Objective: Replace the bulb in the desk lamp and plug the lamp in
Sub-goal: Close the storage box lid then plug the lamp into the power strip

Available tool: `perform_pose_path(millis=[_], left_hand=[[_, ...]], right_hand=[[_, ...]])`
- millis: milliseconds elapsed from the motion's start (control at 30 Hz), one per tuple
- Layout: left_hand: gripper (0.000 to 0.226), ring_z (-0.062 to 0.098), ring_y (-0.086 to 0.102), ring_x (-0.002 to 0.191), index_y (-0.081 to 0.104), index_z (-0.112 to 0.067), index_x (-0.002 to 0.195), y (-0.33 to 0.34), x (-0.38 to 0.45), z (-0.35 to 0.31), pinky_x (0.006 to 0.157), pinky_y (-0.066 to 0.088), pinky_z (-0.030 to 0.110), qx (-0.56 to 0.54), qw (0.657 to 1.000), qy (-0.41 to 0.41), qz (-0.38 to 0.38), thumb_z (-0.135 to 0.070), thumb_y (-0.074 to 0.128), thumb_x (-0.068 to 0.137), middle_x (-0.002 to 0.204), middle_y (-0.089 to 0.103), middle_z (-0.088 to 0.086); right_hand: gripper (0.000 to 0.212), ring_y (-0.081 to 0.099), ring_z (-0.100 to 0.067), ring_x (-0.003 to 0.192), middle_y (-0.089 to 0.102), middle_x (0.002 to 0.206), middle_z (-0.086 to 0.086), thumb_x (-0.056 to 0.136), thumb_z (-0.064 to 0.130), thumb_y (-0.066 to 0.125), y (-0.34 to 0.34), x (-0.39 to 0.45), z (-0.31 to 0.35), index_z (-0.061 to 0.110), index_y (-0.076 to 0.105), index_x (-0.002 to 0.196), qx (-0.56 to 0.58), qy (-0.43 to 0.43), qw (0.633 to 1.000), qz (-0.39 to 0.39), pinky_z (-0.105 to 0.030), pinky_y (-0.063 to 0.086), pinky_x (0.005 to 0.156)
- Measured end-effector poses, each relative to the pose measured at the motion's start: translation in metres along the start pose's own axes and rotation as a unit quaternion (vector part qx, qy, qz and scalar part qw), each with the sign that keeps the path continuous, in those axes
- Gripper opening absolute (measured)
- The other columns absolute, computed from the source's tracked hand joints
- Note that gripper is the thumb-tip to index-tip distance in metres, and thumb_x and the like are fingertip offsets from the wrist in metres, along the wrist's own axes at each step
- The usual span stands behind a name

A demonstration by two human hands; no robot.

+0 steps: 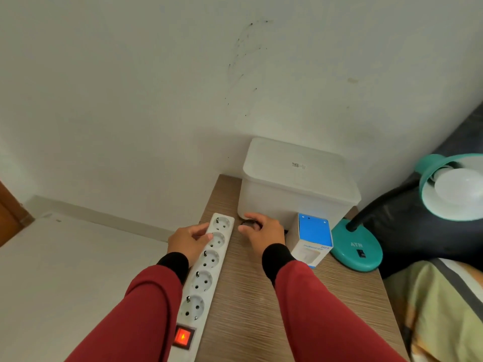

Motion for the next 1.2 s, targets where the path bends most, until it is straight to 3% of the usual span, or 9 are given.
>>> perform_pose_path(millis=[67,233,333,467,600,733,967,1100,1200], left_hand=[[0.036,0.008,0.059,0.1,0.063,-0.02,0.123,0.0,-0.001,-0.001,0.096,0.037,0.018,0.003,1.0,0.0,-0.001,-0.02,0.065,0.087,0.121,0.068,0.001],[0.036,0.007,0.058,0.098,0.063,-0.019,0.123,0.001,-0.001,-0.002,0.1,0.038,0.02,-0.005,1.0,-0.001,0.001,-0.019,0.065,0.087,0.12,0.068,0.002],[0.037,0.012,0.061,0.107,0.063,-0.02,0.123,0.001,0.0,-0.001,0.101,0.039,0.021,-0.006,1.0,-0.004,-0.001,-0.02,0.065,0.087,0.12,0.068,0.002],[0.036,0.005,0.057,0.095,0.064,-0.02,0.123,0.001,0.001,-0.001,0.093,0.039,0.016,-0.003,1.0,0.006,0.003,-0.021,0.065,0.087,0.12,0.068,0.0],[0.035,0.005,0.058,0.094,0.064,-0.022,0.122,0.001,0.002,-0.001,0.098,0.04,0.019,-0.001,1.0,0.013,0.005,-0.022,0.065,0.087,0.118,0.069,0.0],[0.036,0.011,0.061,0.109,0.064,-0.021,0.122,0.0,0.004,0.002,0.1,0.04,0.02,0.0,1.0,0.008,0.007,-0.022,0.065,0.087,0.119,0.068,0.0],[0.035,0.011,0.061,0.107,0.064,-0.021,0.122,0.001,0.004,0.004,0.096,0.041,0.018,-0.003,1.0,0.004,0.015,-0.02,0.065,0.087,0.121,0.068,0.001],[0.034,0.014,0.06,0.116,0.063,-0.024,0.123,0.002,0.004,0.007,0.097,0.04,0.018,-0.007,1.0,-0.004,0.024,-0.022,0.062,0.089,0.125,0.065,0.0],[0.035,0.015,0.057,0.121,0.061,-0.023,0.125,0.002,0.006,0.01,0.101,0.039,0.02,-0.018,0.999,-0.012,0.042,-0.022,0.06,0.091,0.13,0.062,-0.001]], right_hand=[[0.04,0.054,-0.006,0.096,0.058,0.102,0.004,0.08,0.014,0.07,-0.008,-0.003,0.006,0.018,0.064,0.119,0.035,0.0,0.999,0.003,-0.017,0.041,0.087],[0.023,0.054,0.004,0.073,0.062,0.088,0.01,0.081,0.017,0.071,-0.019,-0.007,0.013,0.016,0.073,0.103,0.08,-0.017,0.997,-0.01,-0.006,0.039,0.068],[0.009,0.055,0.003,0.063,0.065,0.075,0.012,0.081,0.017,0.07,-0.014,-0.007,0.013,0.02,0.075,0.088,0.131,-0.025,0.991,-0.019,-0.013,0.044,0.068],[0.015,0.058,-0.001,0.057,0.062,0.069,0.004,0.087,0.01,0.063,-0.001,-0.006,0.008,0.022,0.067,0.079,0.23,-0.015,0.973,-0.005,-0.013,0.049,0.058],[0.018,0.067,-0.01,0.071,0.067,0.076,-0.006,0.088,0.002,0.06,0.013,-0.008,-0.001,0.015,0.064,0.077,0.3,0.006,0.954,0.008,-0.017,0.055,0.067],[0.013,0.06,-0.008,0.069,0.064,0.073,0.001,0.076,0.006,0.074,0.013,-0.014,-0.014,0.012,0.063,0.072,0.217,0.018,0.976,-0.027,-0.011,0.049,0.06],[0.023,0.051,-0.001,0.058,0.059,0.063,0.009,0.068,0.024,0.081,0.009,-0.014,-0.024,0.019,0.059,0.062,-0.012,0.004,1.0,-0.024,-0.012,0.037,0.054],[0.021,0.054,0.003,0.067,0.064,0.075,0.007,0.073,0.022,0.077,0.014,-0.015,-0.016,0.024,0.069,0.093,-0.035,-0.022,0.999,-0.002,-0.006,0.04,0.064],[0.028,0.055,-0.001,0.073,0.071,0.093,0.0,0.078,0.02,0.073,0.02,-0.017,-0.012,0.024,0.072,0.106,-0.055,-0.029,0.998,0.014,-0.016,0.046,0.081]])
Point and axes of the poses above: each hand's wrist, its own x-axis towards the middle knuckle, its own y-axis out of the palm, z = x × y, the point moved 7 cm from there along x, towards the middle knuckle
